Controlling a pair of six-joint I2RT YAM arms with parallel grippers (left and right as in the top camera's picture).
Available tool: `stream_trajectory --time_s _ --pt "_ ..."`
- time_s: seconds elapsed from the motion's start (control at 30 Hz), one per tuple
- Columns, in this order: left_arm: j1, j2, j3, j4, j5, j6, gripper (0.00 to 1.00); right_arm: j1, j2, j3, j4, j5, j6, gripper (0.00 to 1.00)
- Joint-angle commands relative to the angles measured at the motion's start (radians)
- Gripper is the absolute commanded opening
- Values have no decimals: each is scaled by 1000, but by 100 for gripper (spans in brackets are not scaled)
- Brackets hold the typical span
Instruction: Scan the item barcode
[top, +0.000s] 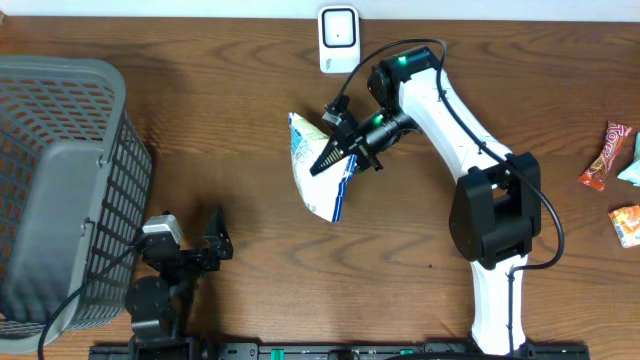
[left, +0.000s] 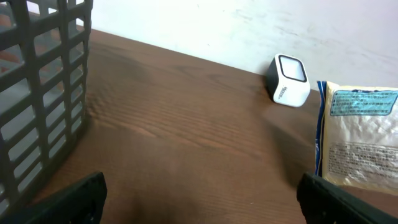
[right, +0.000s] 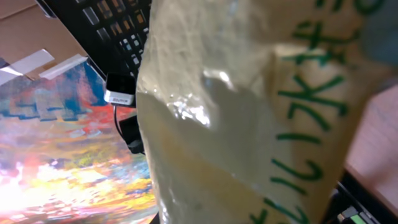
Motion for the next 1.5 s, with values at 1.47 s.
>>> stream_trajectory --time_s 1.47 --pt "-3 -3 -23 -11 6 -9 98 -6 164 35 1685 956 -366 1"
